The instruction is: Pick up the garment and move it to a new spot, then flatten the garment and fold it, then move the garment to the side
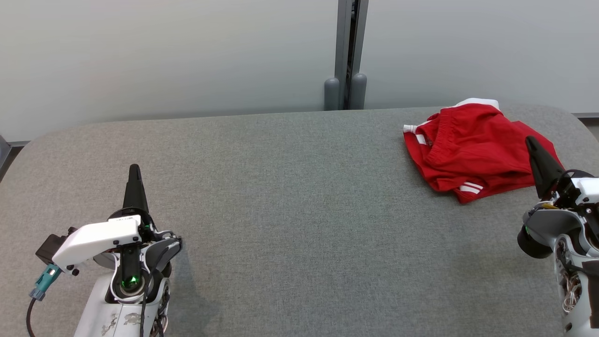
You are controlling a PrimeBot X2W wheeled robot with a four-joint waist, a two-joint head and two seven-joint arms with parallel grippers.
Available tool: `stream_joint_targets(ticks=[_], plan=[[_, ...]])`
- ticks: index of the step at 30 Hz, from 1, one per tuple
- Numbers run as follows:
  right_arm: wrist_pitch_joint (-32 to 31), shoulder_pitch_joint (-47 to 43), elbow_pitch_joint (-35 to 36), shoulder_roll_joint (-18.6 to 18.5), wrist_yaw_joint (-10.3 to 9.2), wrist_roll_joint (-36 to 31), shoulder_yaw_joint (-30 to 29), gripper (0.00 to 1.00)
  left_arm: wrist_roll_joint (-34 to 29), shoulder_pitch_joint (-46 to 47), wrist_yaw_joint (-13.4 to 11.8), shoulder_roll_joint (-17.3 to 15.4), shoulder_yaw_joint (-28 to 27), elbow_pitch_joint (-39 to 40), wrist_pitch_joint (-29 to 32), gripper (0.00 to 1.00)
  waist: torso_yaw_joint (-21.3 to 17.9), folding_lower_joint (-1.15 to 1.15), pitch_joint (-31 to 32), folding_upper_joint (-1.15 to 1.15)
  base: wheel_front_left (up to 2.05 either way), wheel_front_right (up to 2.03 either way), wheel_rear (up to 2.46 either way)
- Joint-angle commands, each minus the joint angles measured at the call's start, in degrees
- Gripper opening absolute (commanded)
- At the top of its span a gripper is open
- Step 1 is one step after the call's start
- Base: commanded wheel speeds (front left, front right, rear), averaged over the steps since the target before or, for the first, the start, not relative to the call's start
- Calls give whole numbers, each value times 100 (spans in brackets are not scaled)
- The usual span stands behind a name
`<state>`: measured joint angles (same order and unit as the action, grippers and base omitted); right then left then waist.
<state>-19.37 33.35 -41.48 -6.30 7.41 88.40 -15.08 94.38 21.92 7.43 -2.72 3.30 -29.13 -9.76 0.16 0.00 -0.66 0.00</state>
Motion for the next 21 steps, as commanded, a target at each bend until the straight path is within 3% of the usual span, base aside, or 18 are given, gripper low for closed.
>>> stream_joint_targets(ticks=[1, 21], plan=[[19, -6, 2, -53, 14, 28, -2, 0, 25, 103, 10, -30, 6, -3, 11, 0, 0, 0, 0, 0, 0, 0, 0], [25, -10, 1, -62, 14, 42, 18, 0, 26, 103, 10, -30, 6, -2, 11, 0, 0, 0, 0, 0, 0, 0, 0]])
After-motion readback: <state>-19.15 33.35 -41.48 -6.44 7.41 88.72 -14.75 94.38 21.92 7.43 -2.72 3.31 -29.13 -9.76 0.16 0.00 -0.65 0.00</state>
